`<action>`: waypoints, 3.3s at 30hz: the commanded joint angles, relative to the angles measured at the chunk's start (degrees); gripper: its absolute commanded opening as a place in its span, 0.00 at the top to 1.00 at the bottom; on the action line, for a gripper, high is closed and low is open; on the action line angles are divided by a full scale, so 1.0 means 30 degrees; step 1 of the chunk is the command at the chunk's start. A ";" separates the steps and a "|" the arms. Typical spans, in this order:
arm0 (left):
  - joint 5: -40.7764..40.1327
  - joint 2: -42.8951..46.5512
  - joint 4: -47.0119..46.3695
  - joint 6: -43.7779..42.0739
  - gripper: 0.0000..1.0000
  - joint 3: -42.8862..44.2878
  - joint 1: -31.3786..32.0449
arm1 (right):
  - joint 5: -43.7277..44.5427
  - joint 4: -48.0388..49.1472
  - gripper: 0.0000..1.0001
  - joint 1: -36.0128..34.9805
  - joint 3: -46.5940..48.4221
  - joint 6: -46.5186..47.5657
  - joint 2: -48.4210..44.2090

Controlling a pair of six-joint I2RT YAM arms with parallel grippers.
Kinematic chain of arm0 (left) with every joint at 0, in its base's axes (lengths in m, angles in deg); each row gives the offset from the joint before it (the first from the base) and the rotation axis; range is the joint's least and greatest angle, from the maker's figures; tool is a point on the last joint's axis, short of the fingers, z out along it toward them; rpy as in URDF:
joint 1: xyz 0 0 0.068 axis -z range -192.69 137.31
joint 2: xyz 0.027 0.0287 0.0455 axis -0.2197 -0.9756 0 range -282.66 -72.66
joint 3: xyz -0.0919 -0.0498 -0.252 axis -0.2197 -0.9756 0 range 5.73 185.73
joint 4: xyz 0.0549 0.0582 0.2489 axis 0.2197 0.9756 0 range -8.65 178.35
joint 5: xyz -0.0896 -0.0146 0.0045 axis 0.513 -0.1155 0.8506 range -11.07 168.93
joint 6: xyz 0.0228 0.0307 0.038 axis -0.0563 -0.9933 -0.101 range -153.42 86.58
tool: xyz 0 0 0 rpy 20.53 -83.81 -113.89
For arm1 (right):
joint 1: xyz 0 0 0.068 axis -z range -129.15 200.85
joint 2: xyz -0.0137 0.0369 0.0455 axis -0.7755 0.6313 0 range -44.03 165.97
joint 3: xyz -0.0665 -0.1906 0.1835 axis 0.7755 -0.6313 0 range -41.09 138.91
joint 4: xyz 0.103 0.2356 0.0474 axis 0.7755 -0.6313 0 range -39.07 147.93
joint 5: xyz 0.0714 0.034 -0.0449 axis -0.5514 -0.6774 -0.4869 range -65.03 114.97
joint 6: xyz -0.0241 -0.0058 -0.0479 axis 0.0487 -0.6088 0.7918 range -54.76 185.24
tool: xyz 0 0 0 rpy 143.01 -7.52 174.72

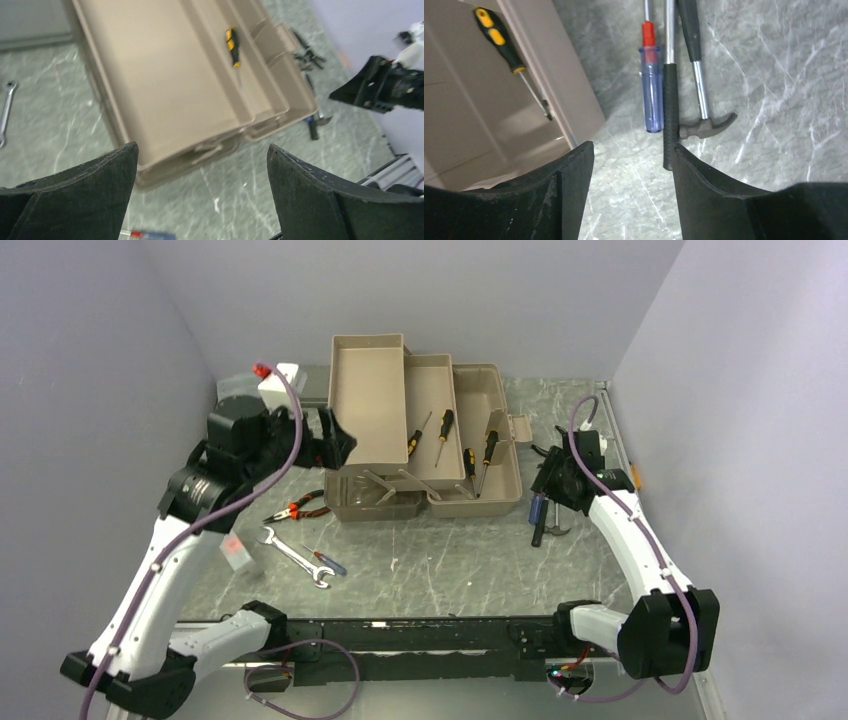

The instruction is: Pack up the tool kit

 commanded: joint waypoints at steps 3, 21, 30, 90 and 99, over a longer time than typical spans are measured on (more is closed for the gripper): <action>-0.3450 0.3700 0.2580 -0.0697 0.01 -0.3259 0.0010 | 0.0733 0.0996 0.41 0.0286 -0.1011 0.0160 -0.0125; -0.8946 0.6198 0.5881 0.2428 0.01 -0.6543 -0.3702 | -0.0678 0.3808 0.51 0.1289 -0.1613 0.0185 0.4283; -1.0990 0.6797 0.4220 0.2805 0.01 -0.8299 -0.4432 | -0.1773 0.4463 0.65 0.1291 -0.0511 0.0678 0.6989; -0.9210 0.6094 0.3966 0.1683 0.01 -0.8157 -0.5556 | -0.3740 0.5032 0.52 0.1272 -0.2882 0.0806 0.4364; -0.8987 0.5995 0.3962 0.1444 0.01 -0.7919 -0.5557 | -0.2384 0.5539 0.38 0.0464 -0.2514 0.0832 0.6906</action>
